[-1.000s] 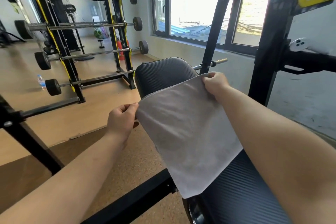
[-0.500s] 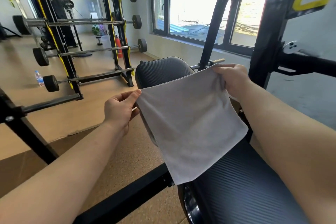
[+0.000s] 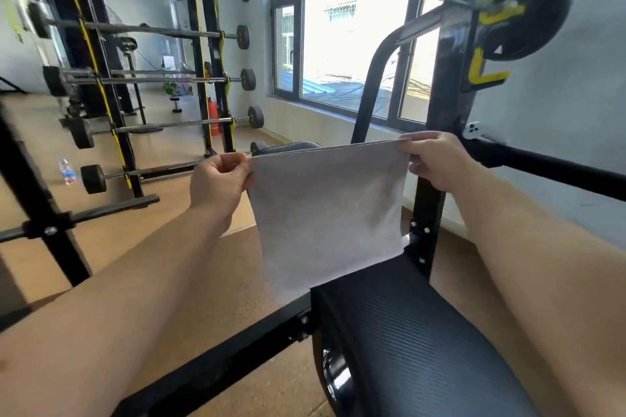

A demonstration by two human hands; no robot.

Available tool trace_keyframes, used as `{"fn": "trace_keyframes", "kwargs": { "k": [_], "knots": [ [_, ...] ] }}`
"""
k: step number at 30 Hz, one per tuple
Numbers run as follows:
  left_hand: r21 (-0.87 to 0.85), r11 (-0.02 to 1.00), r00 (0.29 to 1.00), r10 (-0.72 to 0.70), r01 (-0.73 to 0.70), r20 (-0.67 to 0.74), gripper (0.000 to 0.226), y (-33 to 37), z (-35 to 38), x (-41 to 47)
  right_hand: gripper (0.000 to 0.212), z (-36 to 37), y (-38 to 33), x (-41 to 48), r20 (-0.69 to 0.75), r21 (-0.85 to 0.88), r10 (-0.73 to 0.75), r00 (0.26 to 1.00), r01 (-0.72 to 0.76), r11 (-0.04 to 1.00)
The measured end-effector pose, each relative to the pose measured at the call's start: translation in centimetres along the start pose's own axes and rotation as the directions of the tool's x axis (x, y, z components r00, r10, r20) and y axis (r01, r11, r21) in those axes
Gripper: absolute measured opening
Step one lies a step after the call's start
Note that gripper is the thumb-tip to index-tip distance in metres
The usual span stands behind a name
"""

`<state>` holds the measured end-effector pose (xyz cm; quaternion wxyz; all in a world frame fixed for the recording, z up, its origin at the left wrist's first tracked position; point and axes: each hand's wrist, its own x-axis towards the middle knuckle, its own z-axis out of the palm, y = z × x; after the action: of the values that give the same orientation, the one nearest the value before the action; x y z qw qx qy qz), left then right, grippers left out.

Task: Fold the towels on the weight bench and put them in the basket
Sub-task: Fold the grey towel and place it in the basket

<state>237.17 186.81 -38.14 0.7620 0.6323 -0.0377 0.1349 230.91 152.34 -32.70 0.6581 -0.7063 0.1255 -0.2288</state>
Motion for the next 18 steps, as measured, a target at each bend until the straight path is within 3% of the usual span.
{"fn": "trace_keyframes", "kwargs": {
  "k": [7,18],
  "knots": [
    [0.165,0.979,0.993,0.120,-0.122,0.020,0.010,4.1,-2.5,-2.9,0.016,-2.0,-3.8,-6.5,0.128,0.026,0.016,0.992,-0.020,0.999],
    [0.177,0.968,0.984,0.165,-0.176,0.072,0.016,9.2,-5.4,-11.6,0.020,-6.0,-7.5,-17.6,0.138,-0.059,0.004,0.990,0.004,0.998]
  ]
}}
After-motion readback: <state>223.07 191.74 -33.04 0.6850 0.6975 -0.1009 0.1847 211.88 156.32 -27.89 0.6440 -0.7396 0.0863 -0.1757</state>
